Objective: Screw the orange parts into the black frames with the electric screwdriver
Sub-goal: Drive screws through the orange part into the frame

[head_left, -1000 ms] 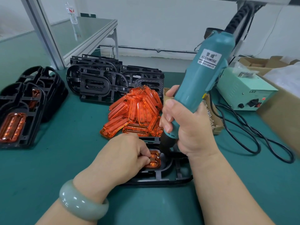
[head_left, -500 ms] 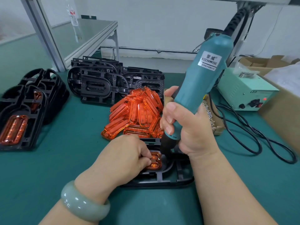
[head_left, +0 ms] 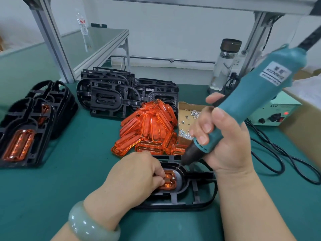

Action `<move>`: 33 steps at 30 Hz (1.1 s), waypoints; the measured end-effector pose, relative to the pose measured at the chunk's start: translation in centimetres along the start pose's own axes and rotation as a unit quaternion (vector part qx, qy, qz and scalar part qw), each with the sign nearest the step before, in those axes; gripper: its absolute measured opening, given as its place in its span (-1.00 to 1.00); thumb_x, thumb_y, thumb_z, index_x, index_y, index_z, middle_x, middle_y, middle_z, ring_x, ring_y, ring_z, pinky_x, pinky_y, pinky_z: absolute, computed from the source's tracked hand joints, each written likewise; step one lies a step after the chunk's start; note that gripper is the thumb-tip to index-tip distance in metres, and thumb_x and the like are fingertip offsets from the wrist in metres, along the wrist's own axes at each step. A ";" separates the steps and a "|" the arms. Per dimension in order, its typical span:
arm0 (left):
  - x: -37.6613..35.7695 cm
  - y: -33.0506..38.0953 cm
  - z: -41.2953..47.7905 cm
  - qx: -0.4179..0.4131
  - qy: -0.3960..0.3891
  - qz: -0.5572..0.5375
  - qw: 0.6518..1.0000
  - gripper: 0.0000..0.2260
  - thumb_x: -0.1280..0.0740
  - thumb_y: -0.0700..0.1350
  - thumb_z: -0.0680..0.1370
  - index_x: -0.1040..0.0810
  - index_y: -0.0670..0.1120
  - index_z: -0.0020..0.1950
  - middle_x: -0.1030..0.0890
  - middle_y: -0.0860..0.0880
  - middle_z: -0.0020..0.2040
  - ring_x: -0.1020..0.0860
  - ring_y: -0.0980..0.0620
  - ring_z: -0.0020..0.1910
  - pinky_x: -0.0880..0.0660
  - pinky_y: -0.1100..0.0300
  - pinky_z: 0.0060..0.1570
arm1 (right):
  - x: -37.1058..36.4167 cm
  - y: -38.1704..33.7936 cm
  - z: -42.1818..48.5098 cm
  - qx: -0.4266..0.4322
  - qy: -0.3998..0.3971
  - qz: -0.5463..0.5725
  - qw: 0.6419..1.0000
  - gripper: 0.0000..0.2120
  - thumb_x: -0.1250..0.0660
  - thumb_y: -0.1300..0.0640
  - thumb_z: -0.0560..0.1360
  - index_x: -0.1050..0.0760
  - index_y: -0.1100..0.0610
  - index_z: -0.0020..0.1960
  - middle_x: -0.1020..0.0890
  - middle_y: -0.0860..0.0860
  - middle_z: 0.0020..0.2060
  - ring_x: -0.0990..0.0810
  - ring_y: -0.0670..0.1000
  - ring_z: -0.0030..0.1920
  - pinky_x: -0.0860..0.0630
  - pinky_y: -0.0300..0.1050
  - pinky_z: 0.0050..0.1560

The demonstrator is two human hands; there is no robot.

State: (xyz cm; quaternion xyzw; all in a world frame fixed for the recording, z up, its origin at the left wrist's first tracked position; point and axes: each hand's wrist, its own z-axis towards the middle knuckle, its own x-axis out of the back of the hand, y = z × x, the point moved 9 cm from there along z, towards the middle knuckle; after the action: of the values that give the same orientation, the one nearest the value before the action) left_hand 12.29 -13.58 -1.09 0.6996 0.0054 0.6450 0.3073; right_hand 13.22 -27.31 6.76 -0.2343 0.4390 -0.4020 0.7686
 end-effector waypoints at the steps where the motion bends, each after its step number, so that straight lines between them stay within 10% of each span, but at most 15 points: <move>1: 0.0 0.1 0.0 -0.003 -0.001 0.010 1.000 -0.87 -0.37 0.08 0.47 -0.64 0.19 -0.02 -0.46 0.15 -0.18 -0.47 0.13 -0.05 -0.47 0.15 -0.03 | 0.9 0.0 -0.1 -0.001 0.030 0.004 1.000 -0.75 -0.42 0.15 0.37 -0.45 0.13 0.00 -0.43 -0.06 -0.49 -0.38 -0.10 -0.56 -0.37 -0.19 -0.36; 13: 3.3 2.0 3.0 -0.035 0.028 0.007 0.999 -0.86 -0.30 0.02 0.52 -0.65 0.15 -0.01 -0.64 0.24 -0.04 -0.54 0.28 -0.08 -0.42 0.38 -0.07 | 5.5 -0.5 -0.6 -0.008 0.126 0.091 0.988 -0.87 -0.14 0.12 0.49 -0.44 0.08 -0.02 -0.39 -0.10 -0.50 -0.36 -0.13 -0.58 -0.44 -0.23 -0.38; 21: 2.4 6.6 11.0 -0.107 0.031 0.053 0.992 -0.72 -0.23 -0.11 0.59 -0.54 0.01 0.28 -0.60 0.00 0.21 -0.53 0.02 0.19 -0.40 0.22 0.16 | 5.4 0.3 -0.5 -0.027 0.128 0.103 0.986 -0.87 -0.20 0.12 0.46 -0.43 0.09 -0.01 -0.40 -0.09 -0.51 -0.36 -0.13 -0.59 -0.45 -0.25 -0.41; 30: -1.5 7.1 14.0 -0.091 -0.035 0.237 0.967 -0.83 -0.21 -0.09 0.57 -0.38 0.05 -0.23 -0.34 0.06 -0.24 -0.34 -0.05 -0.02 -0.19 0.09 -0.04 | 5.1 0.6 -0.3 -0.033 0.115 0.124 0.985 -0.86 -0.16 0.12 0.48 -0.44 0.11 -0.01 -0.40 -0.07 -0.51 -0.37 -0.13 -0.60 -0.47 -0.23 -0.42; 33: -2.0 7.2 14.4 -0.078 -0.046 0.270 0.959 -0.91 -0.22 -0.08 0.56 -0.39 0.04 -0.14 -0.38 0.02 -0.16 -0.39 -0.07 0.08 -0.20 0.06 -0.01 | 5.1 0.7 -0.3 -0.033 0.119 0.116 0.986 -0.86 -0.16 0.12 0.48 -0.44 0.11 -0.01 -0.40 -0.07 -0.51 -0.36 -0.12 -0.59 -0.46 -0.23 -0.42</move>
State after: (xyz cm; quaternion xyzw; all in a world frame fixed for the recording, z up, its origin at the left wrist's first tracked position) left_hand 22.18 -26.27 0.58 0.6776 -0.2481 0.6696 0.1759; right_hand 14.78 -31.15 3.64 -0.1569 0.5645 -0.3203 0.7443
